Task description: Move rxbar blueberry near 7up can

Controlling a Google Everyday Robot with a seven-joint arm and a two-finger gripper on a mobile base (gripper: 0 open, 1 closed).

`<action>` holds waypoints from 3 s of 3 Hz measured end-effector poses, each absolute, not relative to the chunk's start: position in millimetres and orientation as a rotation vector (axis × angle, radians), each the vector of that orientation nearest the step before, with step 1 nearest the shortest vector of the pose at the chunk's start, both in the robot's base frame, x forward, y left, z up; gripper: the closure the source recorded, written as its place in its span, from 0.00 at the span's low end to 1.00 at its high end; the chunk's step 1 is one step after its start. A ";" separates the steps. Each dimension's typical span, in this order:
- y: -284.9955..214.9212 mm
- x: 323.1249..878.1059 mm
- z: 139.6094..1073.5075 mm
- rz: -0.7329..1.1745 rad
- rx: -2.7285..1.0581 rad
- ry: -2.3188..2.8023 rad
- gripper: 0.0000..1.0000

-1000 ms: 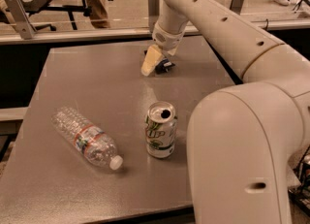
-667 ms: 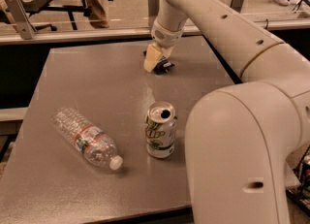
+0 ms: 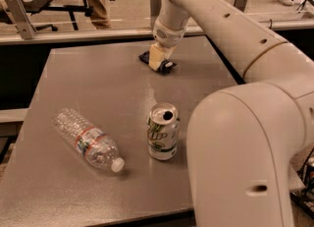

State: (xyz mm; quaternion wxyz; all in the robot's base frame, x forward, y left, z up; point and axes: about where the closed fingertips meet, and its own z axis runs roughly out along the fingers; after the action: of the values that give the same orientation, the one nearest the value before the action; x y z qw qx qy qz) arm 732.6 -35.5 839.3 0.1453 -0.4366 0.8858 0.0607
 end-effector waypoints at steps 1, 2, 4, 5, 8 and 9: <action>-35.9 702.9 861.2 0.220 -1.327 2.501 1.00; -37.9 663.0 882.0 0.286 -1.417 2.436 1.00; -54.0 566.2 907.8 0.413 -1.614 2.270 1.00; -64.5 537.6 908.0 0.437 -1.669 2.233 1.00; -87.5 457.9 879.5 0.529 -1.902 2.123 0.53; -91.8 449.4 876.1 0.534 -1.924 2.086 0.30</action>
Offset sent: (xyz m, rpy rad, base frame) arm -0.1344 -0.0104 0.0770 0.1177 0.0060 0.2609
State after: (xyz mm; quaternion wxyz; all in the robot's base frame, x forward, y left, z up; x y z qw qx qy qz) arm 449.4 -91.8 876.1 0.1265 -0.6610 0.7165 0.1835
